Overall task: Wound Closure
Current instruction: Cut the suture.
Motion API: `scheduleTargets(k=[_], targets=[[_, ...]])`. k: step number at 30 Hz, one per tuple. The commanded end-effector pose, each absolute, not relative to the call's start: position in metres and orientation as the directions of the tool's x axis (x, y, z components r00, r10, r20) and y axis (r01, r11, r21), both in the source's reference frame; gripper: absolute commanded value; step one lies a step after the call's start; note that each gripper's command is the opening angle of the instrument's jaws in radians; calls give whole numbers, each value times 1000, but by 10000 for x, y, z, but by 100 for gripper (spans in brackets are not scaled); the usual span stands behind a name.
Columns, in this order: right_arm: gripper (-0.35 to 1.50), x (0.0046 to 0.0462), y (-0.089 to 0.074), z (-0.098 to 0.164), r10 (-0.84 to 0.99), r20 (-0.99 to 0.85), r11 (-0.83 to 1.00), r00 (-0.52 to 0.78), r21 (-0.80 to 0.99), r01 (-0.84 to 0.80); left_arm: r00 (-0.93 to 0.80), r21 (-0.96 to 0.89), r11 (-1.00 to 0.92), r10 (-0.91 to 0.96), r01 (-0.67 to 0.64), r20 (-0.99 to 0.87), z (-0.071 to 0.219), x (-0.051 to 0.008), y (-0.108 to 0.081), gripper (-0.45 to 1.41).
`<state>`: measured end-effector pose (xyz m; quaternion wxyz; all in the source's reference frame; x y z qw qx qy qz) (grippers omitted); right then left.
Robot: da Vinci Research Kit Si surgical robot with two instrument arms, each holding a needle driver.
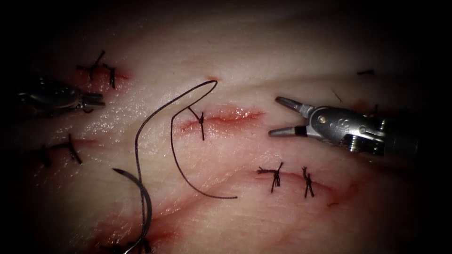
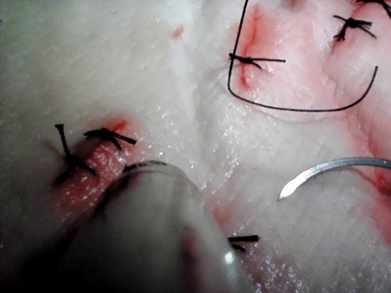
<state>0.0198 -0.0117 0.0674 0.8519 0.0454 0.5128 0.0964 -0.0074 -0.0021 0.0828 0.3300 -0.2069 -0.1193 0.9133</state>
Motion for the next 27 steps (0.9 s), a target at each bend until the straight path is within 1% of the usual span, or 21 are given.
scheduleTargets(k=[1, 2, 3, 4, 7, 8, 11, 14, 20, 23, 27], targets=[[99, 210, -110, 674, 210, -850, 978, 483, 181, -106, -705, -354, -759, 646, -547, -295, 838, -79, -20, 64], [94, 210, -110, 674, 207, -842, 978, 498, 182, -100, -711, -354, -761, 642, -544, -288, 842, -78, -21, 74], [93, 210, -110, 674, 205, -834, 979, 512, 182, -95, -715, -350, -760, 642, -547, -278, 847, -77, -22, 76], [91, 210, -109, 674, 204, -831, 979, 517, 182, -93, -718, -348, -762, 639, -546, -275, 850, -76, -22, 83], [91, 210, -108, 674, 210, -830, 978, 517, 188, -96, -722, -343, -767, 634, -542, -277, 856, -72, -23, 96], [93, 210, -107, 674, 222, -827, 975, 516, 199, -100, -722, -343, -768, 633, -541, -278, 857, -71, -24, 98], [93, 209, -107, 675, 228, -829, 973, 511, 213, -88, -740, -337, -774, 623, -537, -252, 859, -63, -27, 98], [93, 209, -109, 675, 225, -830, 974, 510, 213, -83, -771, -289, -790, 603, -540, -208, 861, -49, -26, 93], [93, 207, -112, 676, 221, -831, 974, 511, 212, -76, -830, -176, -839, 539, -515, -142, 866, 1, -19, 95], [93, 206, -112, 676, 220, -831, 974, 511, 213, -74, -844, -171, -848, 524, -502, -118, 860, 24, -22, 96], [93, 203, -112, 676, 219, -830, 974, 513, 213, -71, -835, -180, -835, 541, -519, -103, 842, 32, -24, 96]])
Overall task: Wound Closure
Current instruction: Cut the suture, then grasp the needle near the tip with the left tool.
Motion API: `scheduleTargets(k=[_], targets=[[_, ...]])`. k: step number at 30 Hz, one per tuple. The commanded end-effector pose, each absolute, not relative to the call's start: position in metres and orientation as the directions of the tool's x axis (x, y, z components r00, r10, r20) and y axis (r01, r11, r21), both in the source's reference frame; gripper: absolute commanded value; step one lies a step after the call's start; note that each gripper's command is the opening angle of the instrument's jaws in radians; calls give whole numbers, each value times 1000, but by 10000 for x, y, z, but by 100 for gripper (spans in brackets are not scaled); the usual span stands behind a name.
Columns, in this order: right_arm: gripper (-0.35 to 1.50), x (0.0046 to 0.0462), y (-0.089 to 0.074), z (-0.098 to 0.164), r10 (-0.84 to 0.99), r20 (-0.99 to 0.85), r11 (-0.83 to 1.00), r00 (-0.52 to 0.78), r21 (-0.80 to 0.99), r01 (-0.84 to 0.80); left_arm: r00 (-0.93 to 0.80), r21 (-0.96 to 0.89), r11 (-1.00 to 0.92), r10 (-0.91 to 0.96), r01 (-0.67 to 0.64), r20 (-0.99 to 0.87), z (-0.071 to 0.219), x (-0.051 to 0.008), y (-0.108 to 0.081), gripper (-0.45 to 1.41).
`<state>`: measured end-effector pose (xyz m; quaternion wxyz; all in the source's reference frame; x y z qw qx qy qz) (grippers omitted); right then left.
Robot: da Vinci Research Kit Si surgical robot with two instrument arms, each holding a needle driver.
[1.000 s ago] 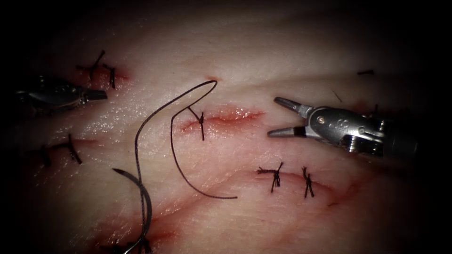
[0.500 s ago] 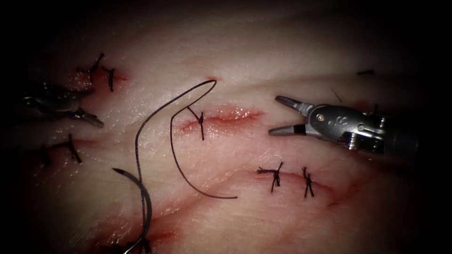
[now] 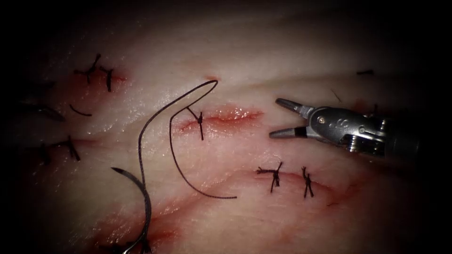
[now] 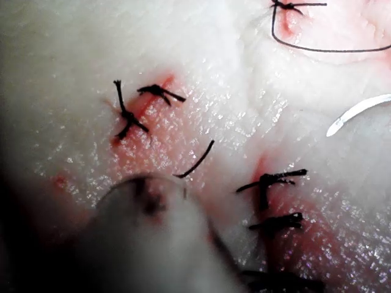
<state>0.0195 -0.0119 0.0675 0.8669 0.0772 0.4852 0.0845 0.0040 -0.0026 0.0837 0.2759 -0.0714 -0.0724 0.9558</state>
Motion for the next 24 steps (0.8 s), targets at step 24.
scheduleTargets(k=[24], targets=[[119, 196, -117, 674, 304, -806, 951, 508, 291, -108, -717, -363, -916, 367, -169, -592, 660, -204, -74, 46]])
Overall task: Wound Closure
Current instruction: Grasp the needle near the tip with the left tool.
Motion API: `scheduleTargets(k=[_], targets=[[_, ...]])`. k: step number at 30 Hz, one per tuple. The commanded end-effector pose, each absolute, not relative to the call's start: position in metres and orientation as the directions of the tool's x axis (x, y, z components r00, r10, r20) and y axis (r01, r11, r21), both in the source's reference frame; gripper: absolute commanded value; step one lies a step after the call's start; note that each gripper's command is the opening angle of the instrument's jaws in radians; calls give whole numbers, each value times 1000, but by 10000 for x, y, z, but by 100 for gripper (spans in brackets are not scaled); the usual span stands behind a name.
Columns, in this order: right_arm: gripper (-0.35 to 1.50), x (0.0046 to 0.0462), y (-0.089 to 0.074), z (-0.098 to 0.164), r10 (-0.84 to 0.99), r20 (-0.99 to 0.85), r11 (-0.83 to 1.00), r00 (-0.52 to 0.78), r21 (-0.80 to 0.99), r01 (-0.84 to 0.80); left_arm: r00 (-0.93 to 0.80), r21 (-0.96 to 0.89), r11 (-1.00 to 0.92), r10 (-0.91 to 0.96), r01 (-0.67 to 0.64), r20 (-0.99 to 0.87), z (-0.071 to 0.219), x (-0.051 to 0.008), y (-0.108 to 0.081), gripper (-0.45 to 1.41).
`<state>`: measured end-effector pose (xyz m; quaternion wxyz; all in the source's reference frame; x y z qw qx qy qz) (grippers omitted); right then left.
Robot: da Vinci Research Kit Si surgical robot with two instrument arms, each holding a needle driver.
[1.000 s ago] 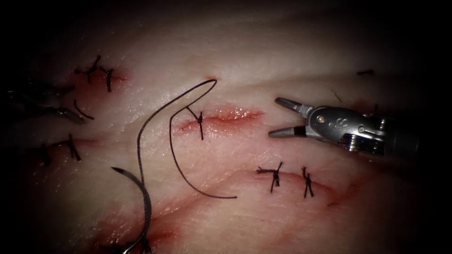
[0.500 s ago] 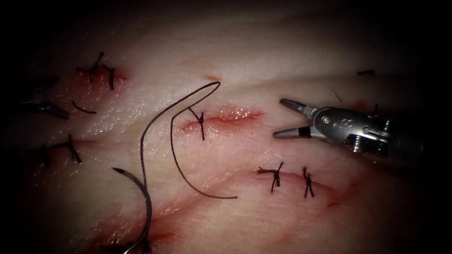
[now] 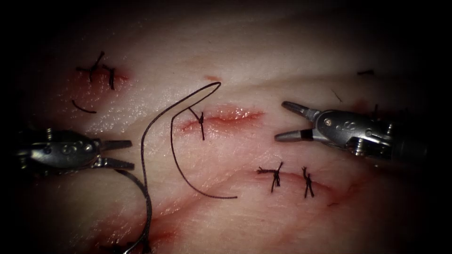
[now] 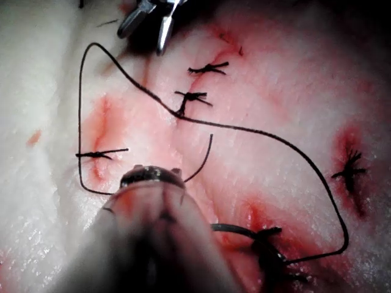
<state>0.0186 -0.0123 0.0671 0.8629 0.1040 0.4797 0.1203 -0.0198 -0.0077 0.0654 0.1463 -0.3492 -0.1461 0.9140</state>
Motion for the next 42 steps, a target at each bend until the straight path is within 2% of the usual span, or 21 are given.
scheduleTargets(k=[1, 7, 10, 15, 35, 37, 39, 41, 42], targets=[[119, 196, -117, 674, 304, -806, 951, 508, 291, -108, -733, -345, -924, 349, -166, -584, 662, -203, -73, 41], [121, 199, -118, 674, 305, -805, 951, 509, 290, -111, -877, -260, -965, 118, 9, -467, 690, -204, -74, 59], [121, 200, -119, 674, 304, -805, 951, 509, 289, -111, -916, -258, -961, 17, 96, -402, 707, -208, -80, 76], [121, 200, -119, 675, 303, -806, 951, 508, 291, -106, -930, -257, -946, -97, 197, -355, 730, -215, -90, 84], [123, 207, -125, 680, 297, -805, 952, 514, 290, -96, -954, -416, -874, -150, 250, -259, 811, -218, -121, 71], [123, 207, -125, 680, 296, -805, 952, 514, 289, -96, -956, -425, -871, -147, 246, -253, 819, -216, -123, 54], [123, 207, -125, 680, 295, -804, 953, 516, 289, -94, -966, -442, -873, -108, 206, -236, 821, -213, -121, -5], [121, 206, -125, 680, 295, -804, 953, 516, 289, -94, -974, -458, -873, -75, 167, -213, 814, -212, -115, -45], [121, 206, -125, 680, 295, -804, 953, 516, 289, -93, -975, -447, -882, -57, 150, -215, 809, -212, -110, -45]])
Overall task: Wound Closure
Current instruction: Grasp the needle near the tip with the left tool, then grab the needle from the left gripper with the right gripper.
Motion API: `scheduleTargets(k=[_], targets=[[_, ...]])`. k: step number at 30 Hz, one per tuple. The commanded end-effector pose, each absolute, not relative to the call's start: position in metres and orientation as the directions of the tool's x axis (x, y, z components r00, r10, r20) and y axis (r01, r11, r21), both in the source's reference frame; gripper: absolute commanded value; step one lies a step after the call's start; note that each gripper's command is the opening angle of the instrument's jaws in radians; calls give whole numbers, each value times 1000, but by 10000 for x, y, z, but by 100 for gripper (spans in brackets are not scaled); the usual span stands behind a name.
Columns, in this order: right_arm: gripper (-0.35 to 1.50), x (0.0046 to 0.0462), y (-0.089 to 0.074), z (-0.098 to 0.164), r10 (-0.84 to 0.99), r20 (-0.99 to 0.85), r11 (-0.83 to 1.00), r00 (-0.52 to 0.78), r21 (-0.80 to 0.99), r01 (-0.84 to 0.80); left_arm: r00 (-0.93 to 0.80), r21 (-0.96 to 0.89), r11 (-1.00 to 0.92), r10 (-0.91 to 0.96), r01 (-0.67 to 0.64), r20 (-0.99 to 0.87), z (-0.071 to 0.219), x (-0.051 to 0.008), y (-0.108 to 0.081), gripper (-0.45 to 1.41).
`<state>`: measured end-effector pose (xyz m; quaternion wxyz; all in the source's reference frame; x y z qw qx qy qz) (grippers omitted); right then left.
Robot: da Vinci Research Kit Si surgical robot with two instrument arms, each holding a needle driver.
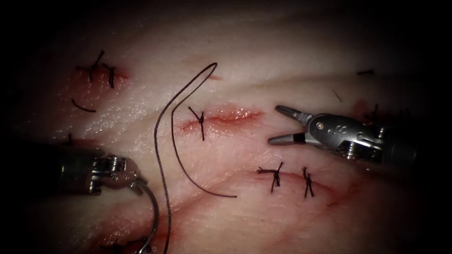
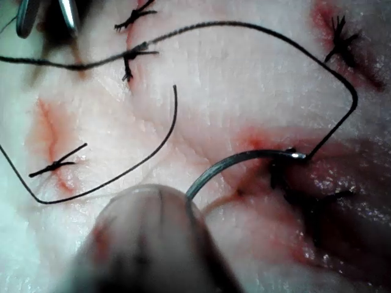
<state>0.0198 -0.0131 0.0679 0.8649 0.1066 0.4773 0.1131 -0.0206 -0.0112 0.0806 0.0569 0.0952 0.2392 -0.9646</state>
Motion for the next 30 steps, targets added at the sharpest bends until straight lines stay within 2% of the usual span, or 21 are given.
scheduleTargets(k=[1, 9, 14, 17, 21, 26, 30], targets=[[121, 205, -125, 680, 294, -803, 953, 519, 289, -92, -974, -435, -891, -37, 132, -221, 803, -212, -106, -45], [118, 190, -122, 675, 291, -801, 952, 524, 297, -76, -899, -345, -939, 134, 20, -417, 734, -232, -63, -45], [116, 177, -112, 666, 334, -802, 939, 495, 331, -97, -796, -409, -912, 262, -20, -545, 706, -257, -55, -45], [119, 175, -109, 659, 368, -802, 927, 472, 356, -117, -664, -488, -870, 404, -66, -629, 694, -283, -47, -45], [126, 180, -110, 654, 375, -803, 925, 464, 361, -122, -563, -546, -832, 500, -100, -659, 694, -300, -39, -45], [136, 191, -107, 644, 408, -825, 913, 392, 379, -152, -389, -620, -765, 631, -172, -671, 704, -323, -23, -45], [128, 190, -102, 638, 417, -839, 909, 349, 385, -160, -217, -687, -694, 719, -213, -660, 713, -333, -10, -45]])
